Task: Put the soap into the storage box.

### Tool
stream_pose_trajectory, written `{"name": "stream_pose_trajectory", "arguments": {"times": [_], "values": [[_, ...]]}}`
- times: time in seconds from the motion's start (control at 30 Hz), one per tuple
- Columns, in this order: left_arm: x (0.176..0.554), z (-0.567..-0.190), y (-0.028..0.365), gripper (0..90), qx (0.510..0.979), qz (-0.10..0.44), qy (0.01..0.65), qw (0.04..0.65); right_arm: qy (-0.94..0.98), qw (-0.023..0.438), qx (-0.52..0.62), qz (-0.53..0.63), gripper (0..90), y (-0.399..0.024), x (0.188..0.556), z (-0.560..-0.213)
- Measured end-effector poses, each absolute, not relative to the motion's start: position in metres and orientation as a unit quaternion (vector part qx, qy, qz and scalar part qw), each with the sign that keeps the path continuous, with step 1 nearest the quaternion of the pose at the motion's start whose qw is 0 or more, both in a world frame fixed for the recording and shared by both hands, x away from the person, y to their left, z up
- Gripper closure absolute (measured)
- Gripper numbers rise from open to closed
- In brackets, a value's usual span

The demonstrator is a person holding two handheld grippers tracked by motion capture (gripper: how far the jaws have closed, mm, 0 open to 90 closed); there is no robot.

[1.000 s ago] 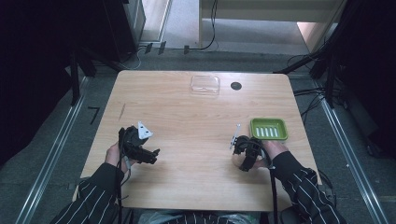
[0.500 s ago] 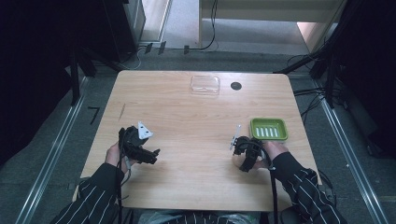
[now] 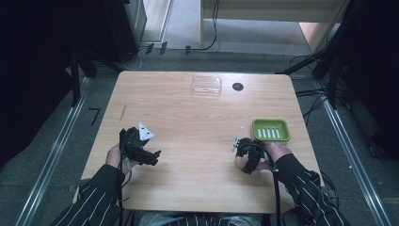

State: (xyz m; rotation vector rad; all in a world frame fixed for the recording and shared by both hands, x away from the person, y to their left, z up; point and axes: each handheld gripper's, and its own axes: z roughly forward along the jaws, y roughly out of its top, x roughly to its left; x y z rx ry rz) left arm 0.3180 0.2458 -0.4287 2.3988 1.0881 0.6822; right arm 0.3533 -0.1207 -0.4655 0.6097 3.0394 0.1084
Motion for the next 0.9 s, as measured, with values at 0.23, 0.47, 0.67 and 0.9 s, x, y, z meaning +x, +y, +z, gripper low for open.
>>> {"name": "stream_pose_trajectory", "arguments": {"times": [0.23,0.47,0.67,0.9], "values": [[0.318,-0.429,0.246,0.0,0.863,0.245,0.391,0.208,0.979,0.030,0.197,0.041,33.4,-0.123,0.353,-0.457],[0.318,-0.429,0.246,0.0,0.863,0.245,0.390,0.208,0.978,0.041,0.199,0.047,33.4,-0.125,0.353,-0.450],[0.318,-0.429,0.246,0.0,0.864,0.243,0.390,0.207,0.978,0.043,0.198,0.045,33.4,-0.128,0.353,-0.447],[0.318,-0.429,0.246,0.0,0.864,0.244,0.390,0.206,0.978,0.048,0.197,0.045,33.4,-0.131,0.353,-0.443]]}}
